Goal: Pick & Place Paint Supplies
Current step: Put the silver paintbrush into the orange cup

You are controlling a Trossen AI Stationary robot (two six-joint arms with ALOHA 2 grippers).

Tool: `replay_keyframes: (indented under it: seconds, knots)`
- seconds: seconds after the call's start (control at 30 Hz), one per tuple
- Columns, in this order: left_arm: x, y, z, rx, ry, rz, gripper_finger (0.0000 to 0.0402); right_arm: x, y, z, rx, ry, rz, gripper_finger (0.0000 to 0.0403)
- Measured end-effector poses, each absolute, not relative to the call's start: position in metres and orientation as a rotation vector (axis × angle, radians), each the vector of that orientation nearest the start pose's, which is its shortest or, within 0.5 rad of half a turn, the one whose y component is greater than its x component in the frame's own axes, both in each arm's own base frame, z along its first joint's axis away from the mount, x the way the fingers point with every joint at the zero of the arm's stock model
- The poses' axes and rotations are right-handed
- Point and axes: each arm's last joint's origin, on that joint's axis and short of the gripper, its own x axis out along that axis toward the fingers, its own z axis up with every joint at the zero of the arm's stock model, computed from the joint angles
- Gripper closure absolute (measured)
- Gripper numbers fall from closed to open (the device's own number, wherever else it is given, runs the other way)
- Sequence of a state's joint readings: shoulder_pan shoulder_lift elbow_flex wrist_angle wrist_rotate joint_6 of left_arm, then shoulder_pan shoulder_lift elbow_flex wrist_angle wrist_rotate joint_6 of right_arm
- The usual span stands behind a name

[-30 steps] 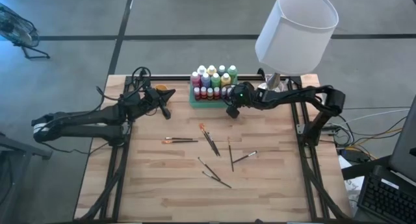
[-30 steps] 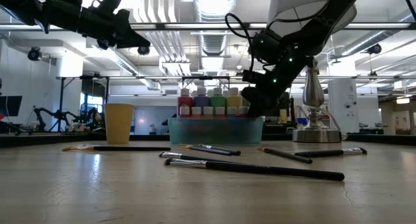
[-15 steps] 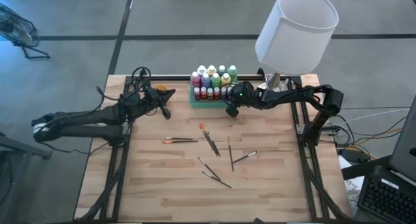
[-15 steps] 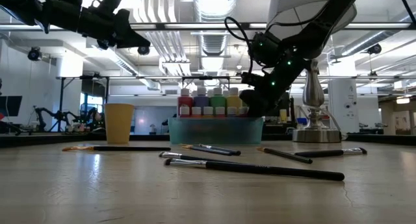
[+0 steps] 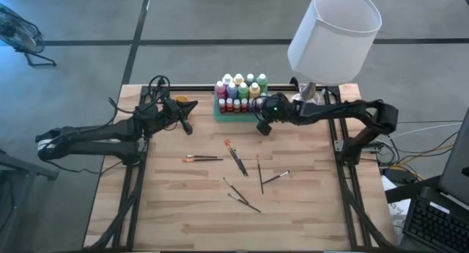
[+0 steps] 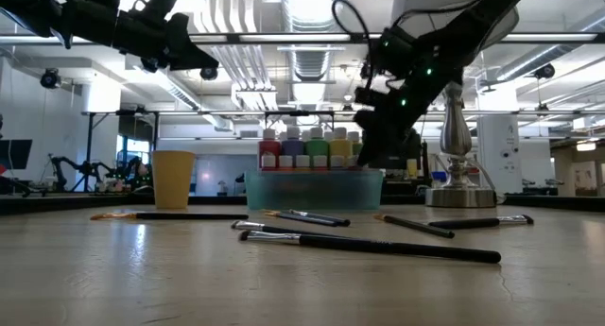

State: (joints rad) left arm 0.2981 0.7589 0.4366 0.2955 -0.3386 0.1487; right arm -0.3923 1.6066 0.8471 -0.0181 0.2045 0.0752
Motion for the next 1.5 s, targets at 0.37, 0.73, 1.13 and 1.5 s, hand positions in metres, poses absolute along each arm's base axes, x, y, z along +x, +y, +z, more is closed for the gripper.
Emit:
replay_keyframes:
  seconds: [0.37, 0.73, 1.13, 1.5]
  knots:
    - [0.164, 0.061, 0.263, 0.144, 0.067, 0.635, 0.0396, 0.273, -0.082, 0.222, 0.108, 0.728, -0.482, 0.0395]
    - [0.164, 0.06, 0.275, 0.148, -0.068, 0.647, 0.0396, 0.24, -0.058, 0.266, 0.08, 0.634, -0.428, 0.0394]
    - [0.164, 0.061, 0.272, 0.06, -0.067, 0.639, 0.0396, 0.195, -0.038, 0.28, 0.058, 0.647, -0.373, 0.0394]
    - [0.164, 0.061, 0.271, 0.044, -0.062, 0.637, 0.0396, 0.157, -0.017, 0.271, 0.125, 0.694, -0.321, 0.0394]
